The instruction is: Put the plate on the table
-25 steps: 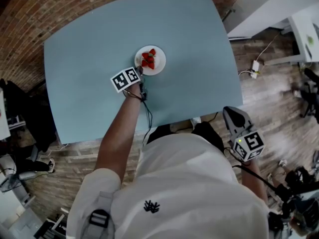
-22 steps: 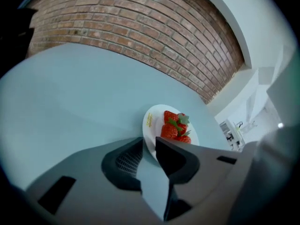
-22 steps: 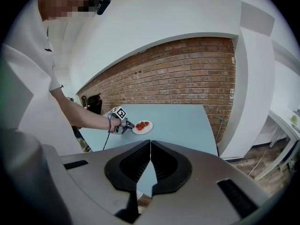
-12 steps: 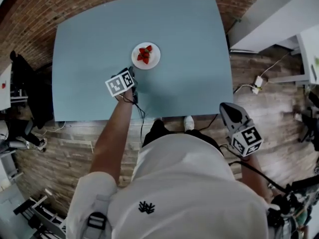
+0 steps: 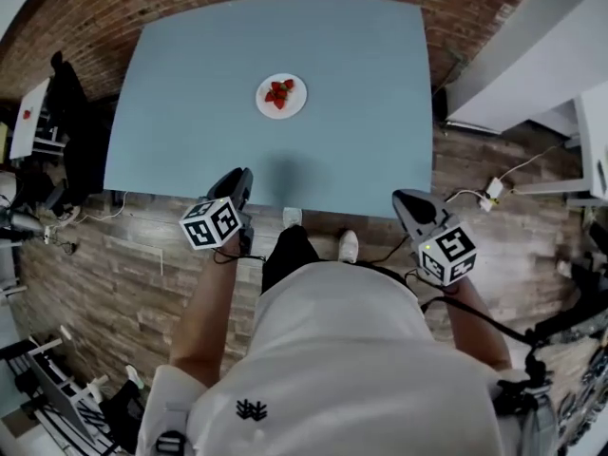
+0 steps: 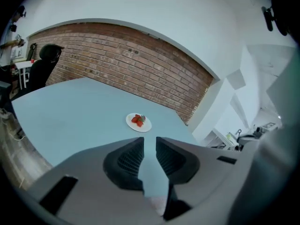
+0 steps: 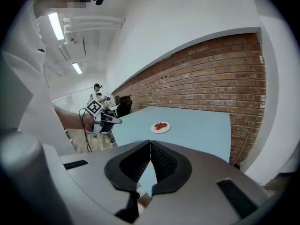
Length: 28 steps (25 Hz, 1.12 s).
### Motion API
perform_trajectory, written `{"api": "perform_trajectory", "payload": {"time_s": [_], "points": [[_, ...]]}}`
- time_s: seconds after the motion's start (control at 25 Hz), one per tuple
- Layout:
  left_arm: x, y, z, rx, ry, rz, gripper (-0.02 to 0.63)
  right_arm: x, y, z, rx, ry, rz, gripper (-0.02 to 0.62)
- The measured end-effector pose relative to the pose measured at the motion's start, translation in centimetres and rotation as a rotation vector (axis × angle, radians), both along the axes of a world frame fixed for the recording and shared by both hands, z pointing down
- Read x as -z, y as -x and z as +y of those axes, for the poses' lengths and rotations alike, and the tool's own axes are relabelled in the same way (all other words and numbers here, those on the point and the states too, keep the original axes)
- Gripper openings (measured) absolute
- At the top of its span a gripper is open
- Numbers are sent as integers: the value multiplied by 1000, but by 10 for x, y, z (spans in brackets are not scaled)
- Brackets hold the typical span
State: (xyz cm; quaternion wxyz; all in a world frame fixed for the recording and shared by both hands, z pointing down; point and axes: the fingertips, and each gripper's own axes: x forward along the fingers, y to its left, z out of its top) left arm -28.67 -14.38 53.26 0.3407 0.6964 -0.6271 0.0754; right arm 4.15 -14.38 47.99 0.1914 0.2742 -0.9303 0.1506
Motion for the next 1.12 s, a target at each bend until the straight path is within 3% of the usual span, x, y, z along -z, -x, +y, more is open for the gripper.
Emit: {"api": "perform_trajectory", "payload": {"time_s": [0.16, 0.32, 0.6, 0.8, 1.12], "points": [[19, -33, 58, -77, -25, 10, 0, 2, 18, 19, 90, -2, 8, 8], [41, -63, 95, -131, -70, 47, 0, 8, 34, 28, 173, -31, 10, 8], [49, -122, 126, -250, -123, 121, 0, 6, 39, 43, 227, -34, 7, 8], [50, -159, 120, -348, -108, 83, 0, 9, 23, 48, 225, -42, 8, 8], [77, -174, 88, -372, -144, 105, 0, 17, 7, 41, 190, -47, 3, 8]]}}
